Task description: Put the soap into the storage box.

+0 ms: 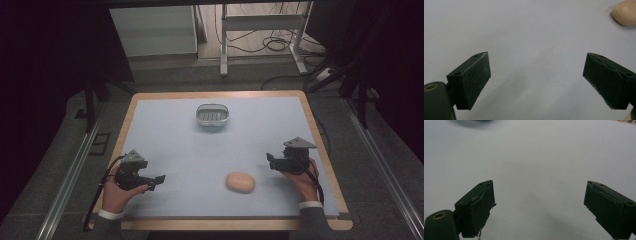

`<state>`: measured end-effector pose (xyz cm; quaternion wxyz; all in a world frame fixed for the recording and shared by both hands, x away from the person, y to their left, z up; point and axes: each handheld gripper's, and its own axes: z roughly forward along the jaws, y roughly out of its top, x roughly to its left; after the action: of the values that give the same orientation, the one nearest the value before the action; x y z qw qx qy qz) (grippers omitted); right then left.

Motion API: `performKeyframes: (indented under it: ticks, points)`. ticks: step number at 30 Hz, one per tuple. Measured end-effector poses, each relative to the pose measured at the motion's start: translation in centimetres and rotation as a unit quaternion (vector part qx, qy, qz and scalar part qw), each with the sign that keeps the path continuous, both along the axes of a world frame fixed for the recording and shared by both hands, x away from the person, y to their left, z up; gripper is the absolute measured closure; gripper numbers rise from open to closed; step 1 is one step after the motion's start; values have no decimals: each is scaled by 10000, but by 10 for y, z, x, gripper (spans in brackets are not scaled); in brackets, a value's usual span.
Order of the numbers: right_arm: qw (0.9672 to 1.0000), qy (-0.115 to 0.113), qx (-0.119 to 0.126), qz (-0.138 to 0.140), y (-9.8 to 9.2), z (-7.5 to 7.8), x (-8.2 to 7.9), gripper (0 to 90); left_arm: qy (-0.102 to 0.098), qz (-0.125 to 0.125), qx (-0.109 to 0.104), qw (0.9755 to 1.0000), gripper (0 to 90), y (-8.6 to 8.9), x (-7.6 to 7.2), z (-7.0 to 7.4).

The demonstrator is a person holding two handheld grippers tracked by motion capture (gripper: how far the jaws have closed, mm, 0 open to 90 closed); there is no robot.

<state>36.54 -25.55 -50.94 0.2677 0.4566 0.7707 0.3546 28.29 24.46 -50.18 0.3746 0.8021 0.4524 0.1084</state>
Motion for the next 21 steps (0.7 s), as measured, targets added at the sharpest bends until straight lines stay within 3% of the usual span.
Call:
performKeyframes:
  ticks: [4, 15, 21]
  points:
    - [10000, 68, -33, 8, -4, -1, -1, 78, -20, 1, -9, 10000, 78, 1, 0, 1]
    - [9999, -42, 145, 11, -12, 7, -9, 62, -62, -64, -42, 10000, 78, 1, -3, 2]
    - [9998, -126, 86, 87, -9, 9, -11, 76, -68, -45, -20, 10000, 78, 0, -2, 2]
